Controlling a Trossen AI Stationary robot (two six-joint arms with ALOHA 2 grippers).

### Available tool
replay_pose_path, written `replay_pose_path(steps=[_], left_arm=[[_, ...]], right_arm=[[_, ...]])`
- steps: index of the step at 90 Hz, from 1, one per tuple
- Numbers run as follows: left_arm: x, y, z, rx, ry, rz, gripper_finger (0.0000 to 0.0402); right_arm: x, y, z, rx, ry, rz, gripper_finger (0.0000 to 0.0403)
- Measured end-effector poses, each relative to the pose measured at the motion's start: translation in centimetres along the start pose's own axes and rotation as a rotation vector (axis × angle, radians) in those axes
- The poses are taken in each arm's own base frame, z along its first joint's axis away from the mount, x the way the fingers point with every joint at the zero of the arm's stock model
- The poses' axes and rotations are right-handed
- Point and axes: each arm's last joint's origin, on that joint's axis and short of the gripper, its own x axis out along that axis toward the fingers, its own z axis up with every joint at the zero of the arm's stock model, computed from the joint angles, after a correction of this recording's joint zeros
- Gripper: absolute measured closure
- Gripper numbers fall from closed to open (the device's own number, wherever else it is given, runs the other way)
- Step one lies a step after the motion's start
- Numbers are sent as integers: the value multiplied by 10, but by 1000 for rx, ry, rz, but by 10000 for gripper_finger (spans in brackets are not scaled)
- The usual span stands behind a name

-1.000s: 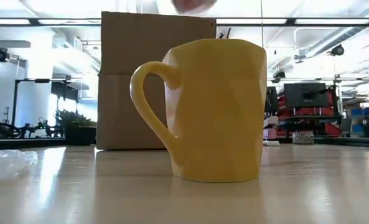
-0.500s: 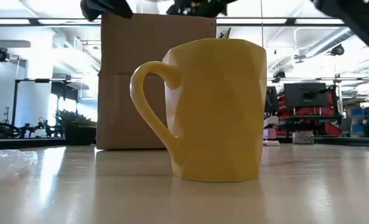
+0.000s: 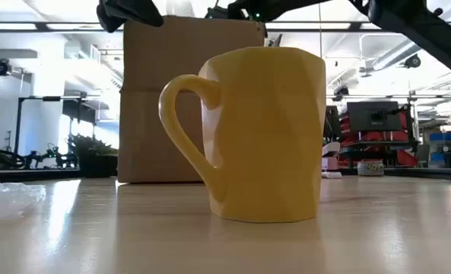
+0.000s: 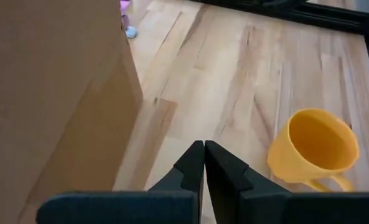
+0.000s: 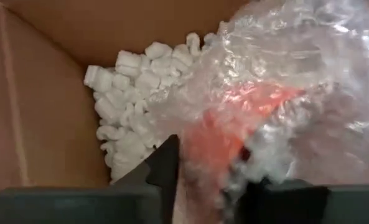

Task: Wrap mug
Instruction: Put the wrapped orange mug into the cardboard box, then prepare the transparent bubble wrap

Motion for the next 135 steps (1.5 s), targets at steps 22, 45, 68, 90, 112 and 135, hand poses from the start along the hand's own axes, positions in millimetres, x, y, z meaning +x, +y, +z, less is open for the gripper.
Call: replay_pose_path(steps=[22, 45, 68, 90, 112, 135], left_arm=[[0, 0, 0, 6, 0, 1, 402], [0, 0, 0, 7, 2, 3, 402], [0, 1, -3, 13, 32, 12, 402], [-4, -5, -7, 32, 42, -29, 402], [-11, -18, -14, -15, 76, -106, 402], [-14, -34, -37, -113, 241, -147, 402]], right_arm=[[-29, 5, 8, -5, -45, -6, 190], [-137, 33, 17, -117, -259, -38, 145], [-215, 70, -18, -142, -206, -6, 135], [-236, 133, -52, -255, -104, 109, 146], [-210, 212, -96, -427, -143, 273, 170], [-152, 259, -162, -456, -154, 210, 201]])
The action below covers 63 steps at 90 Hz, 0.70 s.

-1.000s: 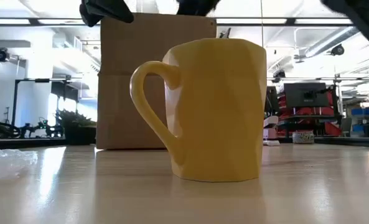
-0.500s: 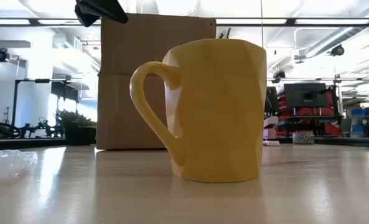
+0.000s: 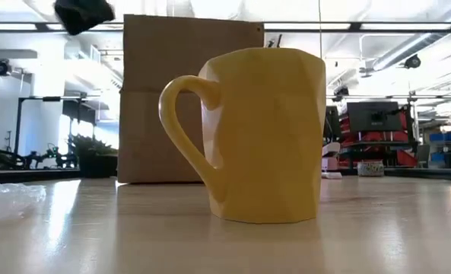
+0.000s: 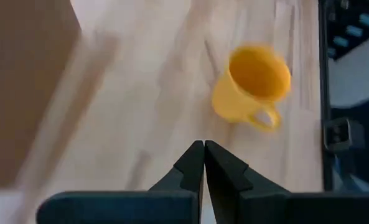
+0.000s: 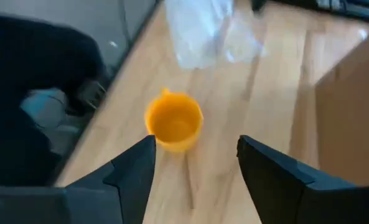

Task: Wrap mug
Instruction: Prepare the transparent bubble wrap

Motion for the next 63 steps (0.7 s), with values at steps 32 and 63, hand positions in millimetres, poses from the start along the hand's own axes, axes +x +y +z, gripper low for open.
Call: replay_pose_path(steps=[32, 63], left_arm=[[35, -7, -24, -89, 199, 92, 386], [40, -12, -43, -204, 531, 5, 227]], right_arm=[[72, 13, -75, 195, 142, -342, 229], [110, 15, -95, 290, 41, -317, 243]])
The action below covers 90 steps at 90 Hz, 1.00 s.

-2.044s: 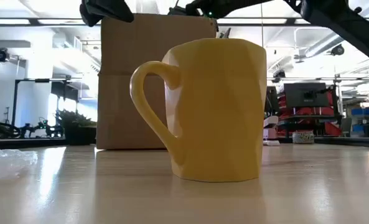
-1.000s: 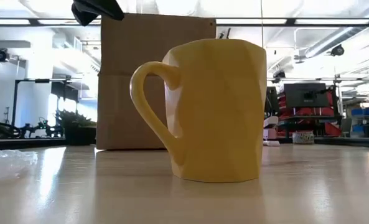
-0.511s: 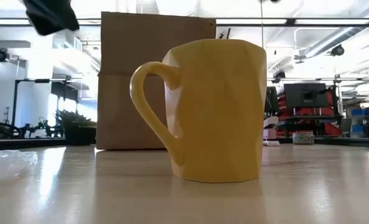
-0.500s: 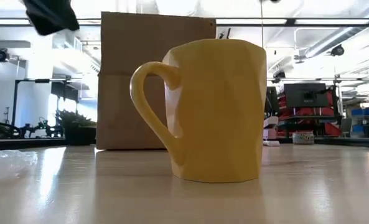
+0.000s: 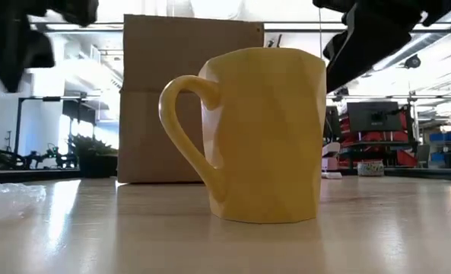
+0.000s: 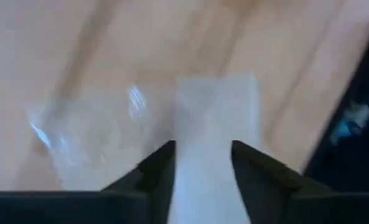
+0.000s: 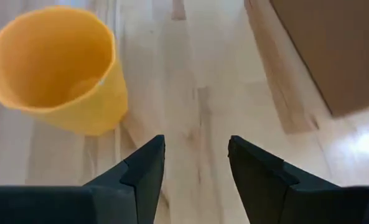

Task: Wrap mug
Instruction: Prepare the transparent bubble wrap

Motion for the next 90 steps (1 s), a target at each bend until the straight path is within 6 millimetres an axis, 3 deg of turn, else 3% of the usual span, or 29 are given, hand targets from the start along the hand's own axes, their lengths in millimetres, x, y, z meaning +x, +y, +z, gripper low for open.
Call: replay_pose_path(steps=[16, 33, 46, 64, 84, 90], left_arm=[[28, 4, -17, 27, 108, 73, 158], [56, -1, -20, 45, 157, 38, 155], [69, -12, -16, 75, 126, -80, 187], [82, -8, -18, 74, 171, -50, 244], [73, -18, -15, 111, 162, -143, 371], [67, -22, -12, 121, 145, -172, 392]], right_arm=[[7, 8, 2, 6, -30, 22, 249], [6, 18, -3, 8, -11, 72, 255], [4, 24, -6, 13, -10, 88, 261], [2, 28, -7, 7, -9, 96, 272], [2, 29, -8, 3, -10, 98, 287], [2, 29, -8, 2, -11, 98, 292]])
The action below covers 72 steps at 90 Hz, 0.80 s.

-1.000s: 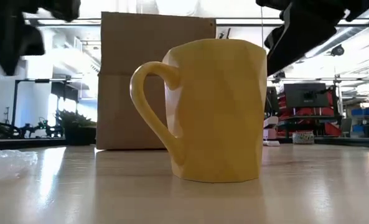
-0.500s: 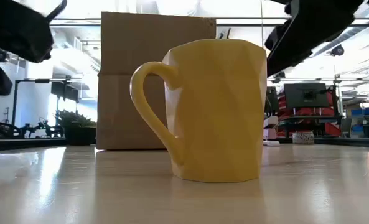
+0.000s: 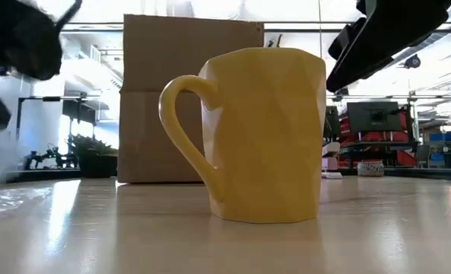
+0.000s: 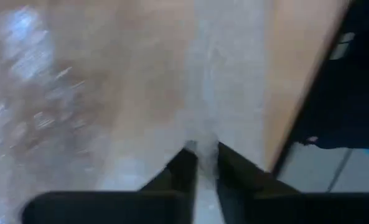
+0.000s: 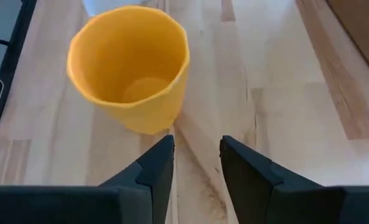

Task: Wrap mug
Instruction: Prepare the transparent bubble wrap

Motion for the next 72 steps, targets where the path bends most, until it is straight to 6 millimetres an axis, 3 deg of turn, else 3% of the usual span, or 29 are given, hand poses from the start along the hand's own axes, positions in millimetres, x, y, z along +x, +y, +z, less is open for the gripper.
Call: replay_pose_path(steps=[15, 31, 42, 55, 72], left_arm=[[-24, -12, 8, 30, -57, -3, 399], [-74, -21, 8, 50, -173, 168, 400], [-115, -24, 7, 44, -325, 322, 401], [-159, -32, 10, 45, -591, 384, 401], [-185, -34, 20, 65, -806, 418, 401]], right_arm=[[-1, 0, 1, -10, -11, -8, 305], [-10, -2, 6, -20, -44, 1, 320], [-20, -5, 12, -49, -86, 11, 332], [-32, -9, 22, -75, -163, 28, 347], [-37, -9, 31, -121, -245, 45, 362]])
